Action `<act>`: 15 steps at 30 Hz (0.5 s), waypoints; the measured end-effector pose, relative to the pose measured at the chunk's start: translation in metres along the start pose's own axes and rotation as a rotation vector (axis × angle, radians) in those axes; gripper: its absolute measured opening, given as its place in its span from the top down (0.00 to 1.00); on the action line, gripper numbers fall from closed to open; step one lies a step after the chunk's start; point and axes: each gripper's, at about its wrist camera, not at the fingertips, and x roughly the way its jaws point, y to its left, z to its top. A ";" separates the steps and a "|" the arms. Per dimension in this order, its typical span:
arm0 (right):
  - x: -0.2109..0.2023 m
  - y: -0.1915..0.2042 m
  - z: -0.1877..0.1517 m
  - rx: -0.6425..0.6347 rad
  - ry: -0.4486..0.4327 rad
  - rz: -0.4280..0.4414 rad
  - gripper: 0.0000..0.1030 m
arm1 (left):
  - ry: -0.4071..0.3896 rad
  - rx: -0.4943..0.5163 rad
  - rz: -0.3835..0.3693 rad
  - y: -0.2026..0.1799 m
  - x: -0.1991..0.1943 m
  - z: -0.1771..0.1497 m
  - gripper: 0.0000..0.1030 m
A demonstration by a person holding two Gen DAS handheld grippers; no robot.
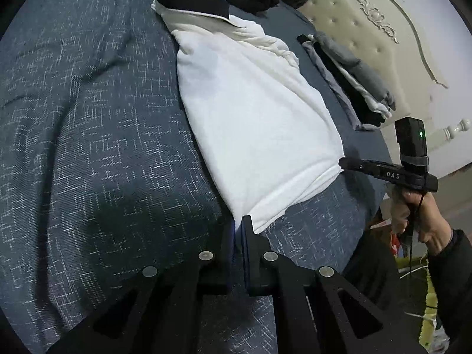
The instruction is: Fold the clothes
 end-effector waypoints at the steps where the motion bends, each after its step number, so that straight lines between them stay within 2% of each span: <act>1: 0.000 0.000 0.001 0.002 0.001 -0.007 0.95 | 0.000 -0.008 -0.003 0.001 0.000 0.001 0.95; 4: -0.010 0.001 0.009 0.005 -0.003 -0.041 0.70 | -0.007 -0.043 0.000 0.008 -0.005 0.005 0.88; 5: -0.014 0.002 0.012 0.003 -0.008 -0.054 0.70 | -0.013 -0.052 0.005 0.010 -0.008 0.007 0.81; 6: -0.022 0.005 0.017 -0.011 -0.030 -0.057 0.70 | -0.028 -0.056 0.014 0.011 -0.013 0.011 0.80; 9: -0.043 0.024 0.042 -0.051 -0.122 -0.068 0.70 | -0.071 -0.045 0.058 0.013 -0.026 0.023 0.79; 12: -0.045 0.058 0.075 -0.143 -0.184 -0.041 0.70 | -0.110 -0.039 0.098 0.019 -0.037 0.037 0.79; 15: -0.025 0.102 0.110 -0.251 -0.188 -0.024 0.70 | -0.137 -0.048 0.120 0.027 -0.043 0.048 0.79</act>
